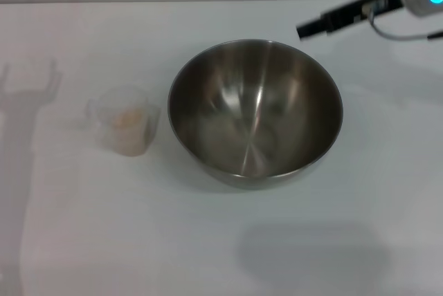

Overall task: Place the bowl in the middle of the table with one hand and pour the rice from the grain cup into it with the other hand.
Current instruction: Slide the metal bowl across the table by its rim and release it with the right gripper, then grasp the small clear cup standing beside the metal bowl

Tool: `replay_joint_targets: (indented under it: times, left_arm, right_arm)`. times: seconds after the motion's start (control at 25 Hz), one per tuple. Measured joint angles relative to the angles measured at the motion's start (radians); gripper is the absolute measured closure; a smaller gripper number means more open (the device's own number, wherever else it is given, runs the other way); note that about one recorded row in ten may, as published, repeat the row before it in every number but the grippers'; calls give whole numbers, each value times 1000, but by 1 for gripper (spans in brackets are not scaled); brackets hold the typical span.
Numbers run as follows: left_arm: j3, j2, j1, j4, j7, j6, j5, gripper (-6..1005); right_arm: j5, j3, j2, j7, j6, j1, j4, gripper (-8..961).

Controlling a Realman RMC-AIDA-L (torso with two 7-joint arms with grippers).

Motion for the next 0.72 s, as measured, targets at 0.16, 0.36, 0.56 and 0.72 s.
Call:
replay_joint_targets:
  times: [0.16, 0.36, 0.56, 0.72]
  left_arm:
    - [0, 1, 3, 0, -1, 9, 0, 136]
    - [3, 0, 4, 1, -1, 10, 0, 135]
    - [23, 0, 10, 1, -1, 12, 0, 136]
    - [44, -1, 24, 0, -1, 23, 0, 136]
  right_arm:
    - [0, -16, 3, -17, -89, -14, -73, 425]
    - [2, -157, 6, -55, -407, -91, -122, 425]
    - [-1, -389, 11, -80, -968, -214, -121, 426]
    - [-2, -562, 11, -99, -1465, -277, -11, 426]
